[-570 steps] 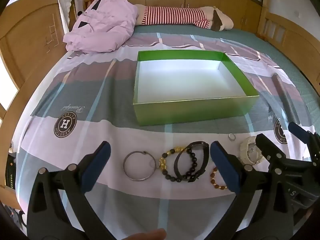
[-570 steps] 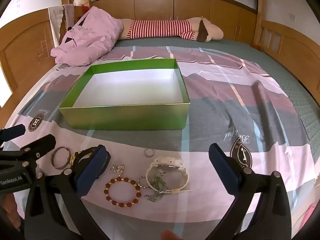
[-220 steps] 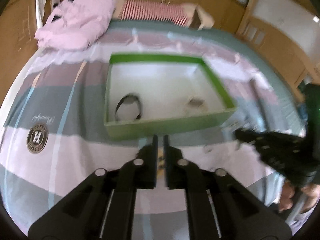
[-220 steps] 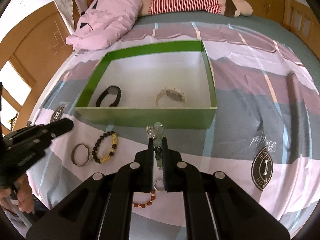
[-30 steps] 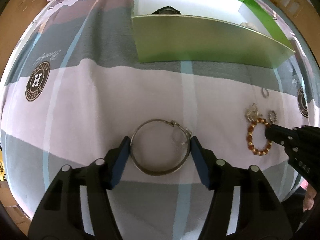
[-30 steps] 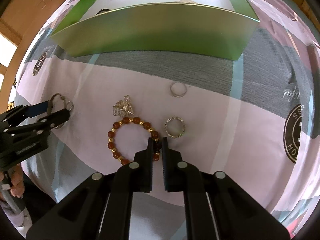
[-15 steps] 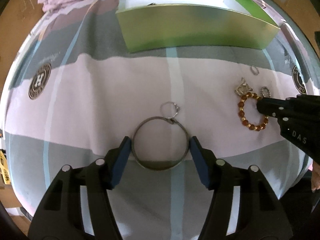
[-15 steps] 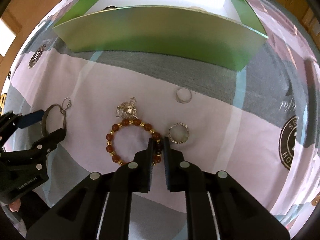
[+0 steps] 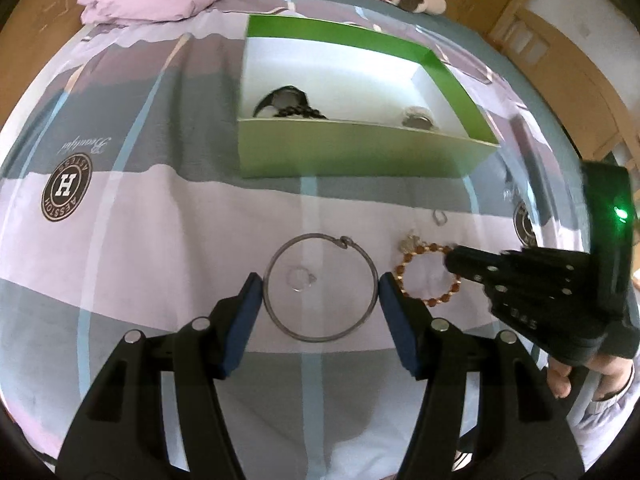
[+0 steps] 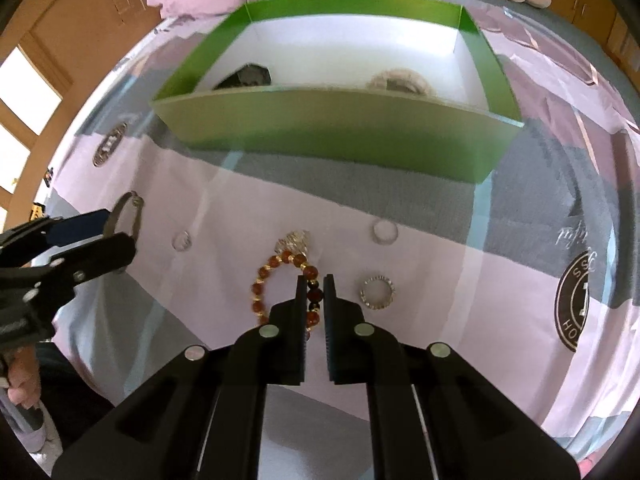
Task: Organize jewelry
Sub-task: 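Lift the silver bangle with the left tool while the right tool lifts the amber bracelet, then carry the bangle with the left tool while the right tool carries the bracelet over the box, then open the right tool to drop the bracelet in the box while the left tool releases the bangle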
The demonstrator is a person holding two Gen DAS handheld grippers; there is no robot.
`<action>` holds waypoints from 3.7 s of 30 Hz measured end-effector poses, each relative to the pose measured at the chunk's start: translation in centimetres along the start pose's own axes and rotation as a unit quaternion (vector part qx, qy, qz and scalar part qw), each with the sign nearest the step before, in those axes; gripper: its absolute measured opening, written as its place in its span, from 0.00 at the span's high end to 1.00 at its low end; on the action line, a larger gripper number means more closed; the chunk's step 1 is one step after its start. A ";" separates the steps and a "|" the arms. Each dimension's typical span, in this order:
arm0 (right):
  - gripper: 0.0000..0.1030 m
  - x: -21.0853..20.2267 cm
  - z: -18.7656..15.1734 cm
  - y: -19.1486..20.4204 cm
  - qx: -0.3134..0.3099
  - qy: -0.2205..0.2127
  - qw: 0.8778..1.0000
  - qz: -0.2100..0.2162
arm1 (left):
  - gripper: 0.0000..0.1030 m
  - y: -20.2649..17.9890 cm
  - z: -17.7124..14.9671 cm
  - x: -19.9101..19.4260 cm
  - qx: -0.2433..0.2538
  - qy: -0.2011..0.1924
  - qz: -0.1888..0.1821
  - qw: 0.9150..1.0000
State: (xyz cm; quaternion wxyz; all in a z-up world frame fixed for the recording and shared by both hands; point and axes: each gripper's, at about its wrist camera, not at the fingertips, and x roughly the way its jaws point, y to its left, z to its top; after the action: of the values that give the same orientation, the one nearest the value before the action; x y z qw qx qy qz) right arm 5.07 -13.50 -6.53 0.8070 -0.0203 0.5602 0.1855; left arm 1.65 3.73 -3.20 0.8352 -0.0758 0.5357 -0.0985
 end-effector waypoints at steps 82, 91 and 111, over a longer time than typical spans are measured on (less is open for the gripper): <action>0.49 -5.3 8.4 -4.9 0.085 -0.225 0.971 0.003 | 0.23 -6.1 11.3 1.7 0.096 -0.164 0.156 0.969; 0.45 -6.2 6.9 -4.8 0.078 -0.207 0.974 0.046 | 0.23 -5.5 9.2 1.0 0.105 -0.145 0.153 0.972; 0.65 1.7 2.6 -1.7 -0.006 0.012 0.999 0.031 | 0.23 -1.7 4.2 4.2 0.061 0.019 0.156 0.986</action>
State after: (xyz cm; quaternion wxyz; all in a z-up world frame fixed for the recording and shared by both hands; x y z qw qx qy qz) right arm 8.44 -14.03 -7.38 0.7940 -0.0097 0.5690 0.2137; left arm 7.05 1.11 -4.75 0.8330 0.0621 0.5498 -0.0010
